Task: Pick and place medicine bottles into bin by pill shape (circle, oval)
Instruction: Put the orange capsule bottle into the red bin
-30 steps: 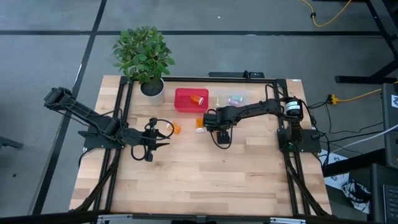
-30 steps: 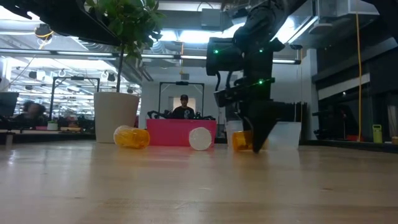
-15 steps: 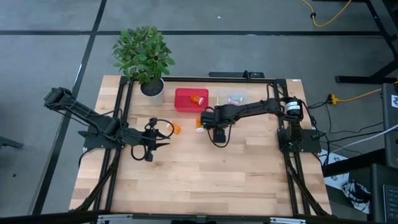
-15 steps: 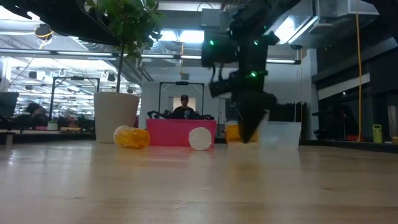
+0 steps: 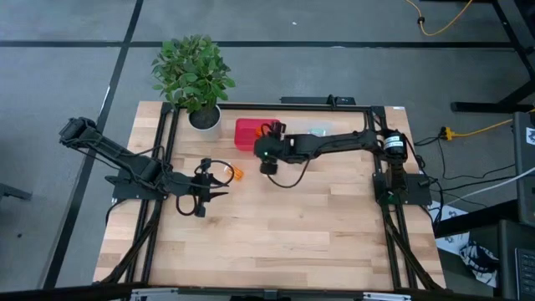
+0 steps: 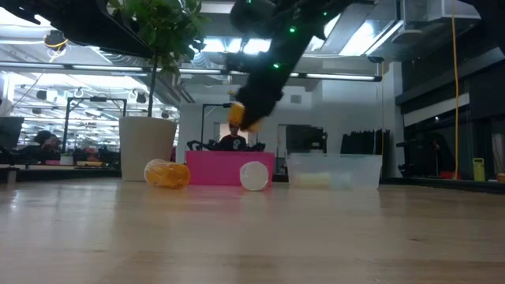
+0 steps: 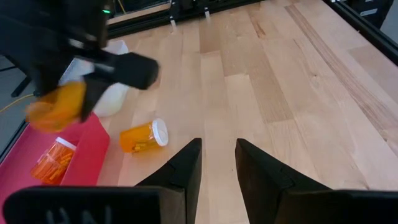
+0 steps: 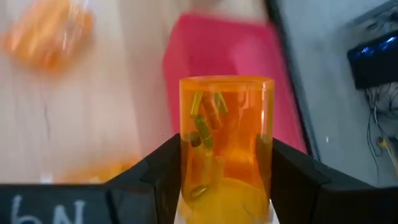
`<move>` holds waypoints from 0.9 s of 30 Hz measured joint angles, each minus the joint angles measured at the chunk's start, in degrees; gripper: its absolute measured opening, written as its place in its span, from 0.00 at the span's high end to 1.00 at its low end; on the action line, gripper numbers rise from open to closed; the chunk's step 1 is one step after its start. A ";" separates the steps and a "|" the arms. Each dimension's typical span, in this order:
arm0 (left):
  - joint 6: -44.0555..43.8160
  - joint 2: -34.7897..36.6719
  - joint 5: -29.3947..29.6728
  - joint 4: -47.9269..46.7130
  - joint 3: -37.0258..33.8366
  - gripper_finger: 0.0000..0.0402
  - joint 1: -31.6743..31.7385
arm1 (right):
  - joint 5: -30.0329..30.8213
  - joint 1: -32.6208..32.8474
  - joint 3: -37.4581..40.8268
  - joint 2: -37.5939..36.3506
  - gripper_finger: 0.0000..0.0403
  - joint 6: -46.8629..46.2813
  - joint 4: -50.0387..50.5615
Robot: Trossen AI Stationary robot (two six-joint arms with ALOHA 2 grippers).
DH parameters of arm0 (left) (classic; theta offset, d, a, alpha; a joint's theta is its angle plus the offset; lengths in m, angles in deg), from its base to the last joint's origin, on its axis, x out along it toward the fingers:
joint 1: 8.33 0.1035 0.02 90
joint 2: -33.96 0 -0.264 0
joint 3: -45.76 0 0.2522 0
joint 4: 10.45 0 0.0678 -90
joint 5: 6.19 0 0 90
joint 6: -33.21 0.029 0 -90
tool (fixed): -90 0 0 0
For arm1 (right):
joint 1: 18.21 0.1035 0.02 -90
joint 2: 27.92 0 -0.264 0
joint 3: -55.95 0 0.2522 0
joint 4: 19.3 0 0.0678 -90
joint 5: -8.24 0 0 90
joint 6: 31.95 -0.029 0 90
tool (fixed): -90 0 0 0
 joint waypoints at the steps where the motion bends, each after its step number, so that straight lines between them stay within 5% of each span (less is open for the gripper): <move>1: 0.00 0.00 -0.02 -0.02 0.00 0.77 0.00 | -0.04 -0.36 0.00 0.00 0.52 0.02 -2.14; 27: 0.09 0.00 0.00 0.00 0.00 0.77 0.00 | -0.18 -6.04 0.02 0.00 0.35 -4.53 -9.74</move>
